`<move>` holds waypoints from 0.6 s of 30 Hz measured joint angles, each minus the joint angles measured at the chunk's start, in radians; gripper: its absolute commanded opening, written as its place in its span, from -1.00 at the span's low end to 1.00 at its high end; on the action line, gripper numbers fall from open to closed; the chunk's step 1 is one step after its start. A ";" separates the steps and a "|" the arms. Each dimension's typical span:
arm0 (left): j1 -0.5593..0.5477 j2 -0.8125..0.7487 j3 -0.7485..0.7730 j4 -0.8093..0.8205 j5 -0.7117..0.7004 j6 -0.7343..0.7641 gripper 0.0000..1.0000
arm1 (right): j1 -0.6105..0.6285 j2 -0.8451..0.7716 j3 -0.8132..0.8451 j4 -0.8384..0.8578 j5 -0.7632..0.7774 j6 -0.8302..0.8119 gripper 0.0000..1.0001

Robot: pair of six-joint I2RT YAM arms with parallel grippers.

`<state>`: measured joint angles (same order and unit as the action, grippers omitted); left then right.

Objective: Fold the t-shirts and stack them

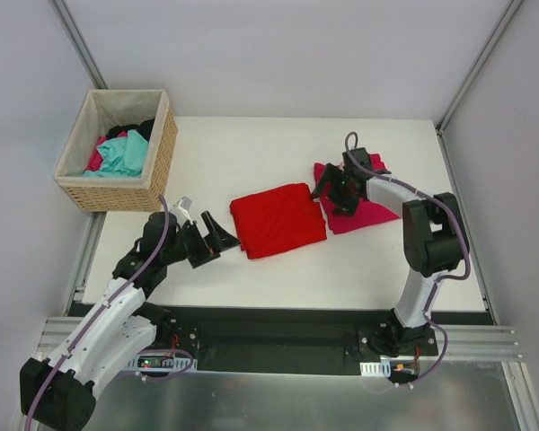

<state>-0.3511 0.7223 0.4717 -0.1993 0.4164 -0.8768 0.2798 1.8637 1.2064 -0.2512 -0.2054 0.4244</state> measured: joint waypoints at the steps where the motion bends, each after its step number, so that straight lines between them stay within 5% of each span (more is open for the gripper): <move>1: 0.000 -0.011 0.000 -0.009 -0.003 0.000 0.97 | 0.013 0.000 0.001 0.003 0.006 0.005 0.93; 10: 0.000 -0.092 0.000 -0.096 -0.021 0.004 0.96 | 0.094 -0.022 0.034 -0.077 0.080 0.015 0.93; 18: 0.000 -0.072 0.033 -0.129 -0.036 0.009 0.96 | 0.126 -0.266 0.172 -0.231 0.214 -0.041 0.93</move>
<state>-0.3511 0.6502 0.5049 -0.3283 0.3805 -0.8680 0.4061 1.5978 1.3785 -0.4820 0.0082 0.3836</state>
